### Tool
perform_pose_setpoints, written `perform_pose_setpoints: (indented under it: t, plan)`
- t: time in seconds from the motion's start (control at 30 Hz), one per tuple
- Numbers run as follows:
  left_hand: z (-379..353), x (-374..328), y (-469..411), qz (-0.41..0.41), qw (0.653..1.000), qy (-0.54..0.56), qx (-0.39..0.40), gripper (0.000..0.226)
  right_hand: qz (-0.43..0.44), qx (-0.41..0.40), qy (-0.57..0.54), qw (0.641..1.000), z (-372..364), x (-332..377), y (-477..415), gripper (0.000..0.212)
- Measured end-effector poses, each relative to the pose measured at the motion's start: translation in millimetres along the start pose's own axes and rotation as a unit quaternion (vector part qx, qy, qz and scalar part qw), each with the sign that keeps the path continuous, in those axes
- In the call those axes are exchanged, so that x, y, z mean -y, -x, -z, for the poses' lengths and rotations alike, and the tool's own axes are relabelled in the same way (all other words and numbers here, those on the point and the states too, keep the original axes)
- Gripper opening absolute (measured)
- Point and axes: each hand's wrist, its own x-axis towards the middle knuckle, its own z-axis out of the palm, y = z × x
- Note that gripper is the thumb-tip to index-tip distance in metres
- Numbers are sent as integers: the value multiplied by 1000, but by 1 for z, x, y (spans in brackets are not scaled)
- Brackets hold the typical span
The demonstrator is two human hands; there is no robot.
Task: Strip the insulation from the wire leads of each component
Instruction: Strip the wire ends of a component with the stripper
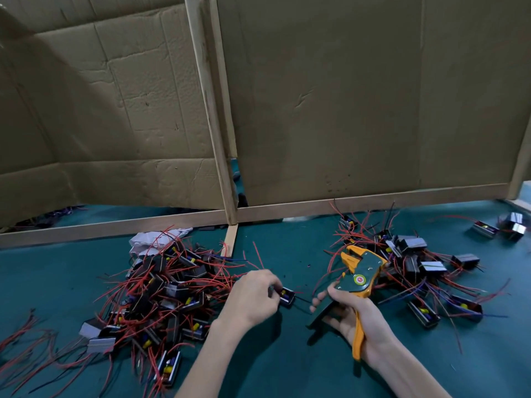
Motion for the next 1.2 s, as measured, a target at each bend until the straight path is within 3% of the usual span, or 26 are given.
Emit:
perform_pose_setpoints:
  t: [0.13,0.27,0.4,0.5,0.63,0.8,0.9,1.0,1.2]
  plan:
    - [-1,-3,-2,-8,999,-1,-53,21,7,1,-15,1000,2,0,-1,9]
    - [-10,-10,-3,-84,996,25,-7,17,4,0,-20,1000,4,1,-1,7]
    - [-20,-15,-1,-105,993,44,-26,11,6,4,-12,1000,4,2,-1,6]
    - [-18,-15,-1,-45,980,180,-76,4,11,7,4,1000,3,2,-1,10]
    - [-7,-12,-5,19,923,366,-119,16,-10,24,57,998,2,1,1,18]
    - [8,-13,-5,45,876,476,-67,13,-51,86,122,987,0,1,8,25]
    - [13,-15,-4,40,881,470,-33,12,-63,137,141,979,-3,1,12,19]
    - [15,-16,-3,49,883,466,2,17,-79,176,161,968,-3,1,14,27]
    - [22,-17,-2,51,878,474,42,23,-90,191,185,960,-4,1,17,28]
